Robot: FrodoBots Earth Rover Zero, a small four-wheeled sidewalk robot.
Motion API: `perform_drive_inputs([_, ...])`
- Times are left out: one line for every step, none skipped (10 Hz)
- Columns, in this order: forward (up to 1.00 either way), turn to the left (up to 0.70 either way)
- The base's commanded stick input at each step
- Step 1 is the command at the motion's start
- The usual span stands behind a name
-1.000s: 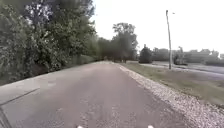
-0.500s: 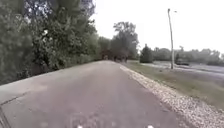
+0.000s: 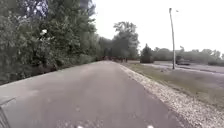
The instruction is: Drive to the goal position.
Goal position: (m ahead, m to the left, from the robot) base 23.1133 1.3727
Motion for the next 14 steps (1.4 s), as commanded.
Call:
perform_drive_inputs([0.70, 0.00])
perform_drive_inputs([0.70, 0.00])
perform_drive_inputs([0.70, 0.00])
perform_drive_inputs([0.70, 0.00])
perform_drive_inputs([0.70, 0.00])
perform_drive_inputs([0.70, 0.00])
perform_drive_inputs([0.70, 0.00])
perform_drive_inputs([0.70, 0.00])
perform_drive_inputs([0.70, 0.00])
perform_drive_inputs([0.70, 0.00])
perform_drive_inputs([0.70, 0.00])
perform_drive_inputs([0.70, 0.00])
perform_drive_inputs([0.70, 0.00])
perform_drive_inputs([0.70, 0.00])
